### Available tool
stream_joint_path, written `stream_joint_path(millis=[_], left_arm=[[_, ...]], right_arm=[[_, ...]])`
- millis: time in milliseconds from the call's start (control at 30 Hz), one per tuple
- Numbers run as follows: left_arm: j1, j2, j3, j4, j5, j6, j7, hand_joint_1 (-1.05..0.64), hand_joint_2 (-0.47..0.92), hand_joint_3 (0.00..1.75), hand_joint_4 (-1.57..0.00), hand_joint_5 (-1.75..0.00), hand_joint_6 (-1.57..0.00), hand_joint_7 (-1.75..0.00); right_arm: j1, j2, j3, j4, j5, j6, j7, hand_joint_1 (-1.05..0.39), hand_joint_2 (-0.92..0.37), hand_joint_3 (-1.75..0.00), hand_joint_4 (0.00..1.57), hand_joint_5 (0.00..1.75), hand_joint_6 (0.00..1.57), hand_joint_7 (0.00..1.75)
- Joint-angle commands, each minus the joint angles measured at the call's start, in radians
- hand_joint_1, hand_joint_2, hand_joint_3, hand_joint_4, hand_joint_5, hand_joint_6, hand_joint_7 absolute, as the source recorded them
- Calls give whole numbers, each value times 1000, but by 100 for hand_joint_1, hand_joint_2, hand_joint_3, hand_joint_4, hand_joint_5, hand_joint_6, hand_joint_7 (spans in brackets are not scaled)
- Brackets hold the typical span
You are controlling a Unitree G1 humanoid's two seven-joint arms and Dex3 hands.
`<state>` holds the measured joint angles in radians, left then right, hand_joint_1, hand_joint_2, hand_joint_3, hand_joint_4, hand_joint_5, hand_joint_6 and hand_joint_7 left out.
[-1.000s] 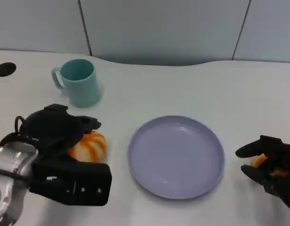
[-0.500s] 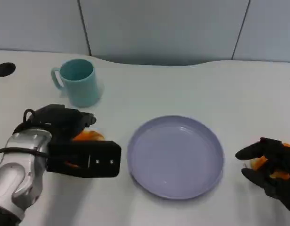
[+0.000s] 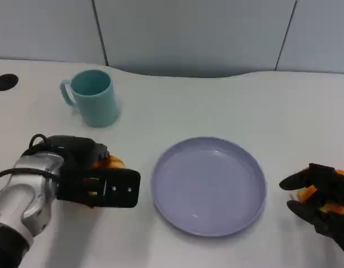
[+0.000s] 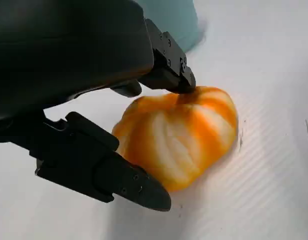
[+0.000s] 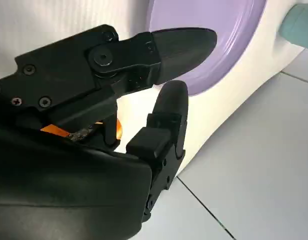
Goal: Grasp the bread from the table and place it into the plate.
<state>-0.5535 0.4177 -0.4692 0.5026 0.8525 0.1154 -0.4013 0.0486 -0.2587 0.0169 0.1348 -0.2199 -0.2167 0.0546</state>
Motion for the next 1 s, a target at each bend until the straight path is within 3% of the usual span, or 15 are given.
stream_joint_path(millis=[33, 333, 467, 600, 767, 967, 1000], left_arm=[[-44, 14, -32, 69, 14, -13, 18, -64, 73, 1, -1, -53, -28, 0], [-86, -7, -96, 207, 22, -19, 42, -74, 84, 3, 0, -32, -16, 0], [-79, -27, -130, 280, 52, -13, 176, -70, 91, 7, -4, -30, -18, -2], [-81, -46, -144, 365, 53, -40, 308, -58, 92, 11, -7, -32, -20, -2], [-103, -73, -155, 474, 44, -70, 427, -56, 92, 7, -9, -35, -20, -1], [-125, -87, -128, 552, -11, -123, 531, -38, 88, 2, -26, -46, -33, -5], [-129, -87, -127, 558, -17, -130, 537, -35, 89, 1, -25, -86, -45, -22]], right_arm=[[7, -12, -14, -8, 9, -21, -3, -26, -92, -25, 73, 120, 69, 84], [11, -12, -15, -5, 0, -37, -12, -28, -92, -25, 73, 120, 69, 85], [12, -9, -16, -13, 3, -28, -10, -28, -92, -24, 72, 120, 69, 86], [11, -9, -17, -10, 6, -32, -9, -27, -92, -24, 73, 120, 68, 86], [14, -8, -19, -16, 6, -25, -10, -27, -92, -24, 72, 120, 68, 86], [12, -9, -21, -6, 17, -40, -5, -26, -92, -23, 73, 120, 68, 86], [11, -10, -21, -6, 18, -39, -3, -27, -92, -23, 73, 120, 68, 86]])
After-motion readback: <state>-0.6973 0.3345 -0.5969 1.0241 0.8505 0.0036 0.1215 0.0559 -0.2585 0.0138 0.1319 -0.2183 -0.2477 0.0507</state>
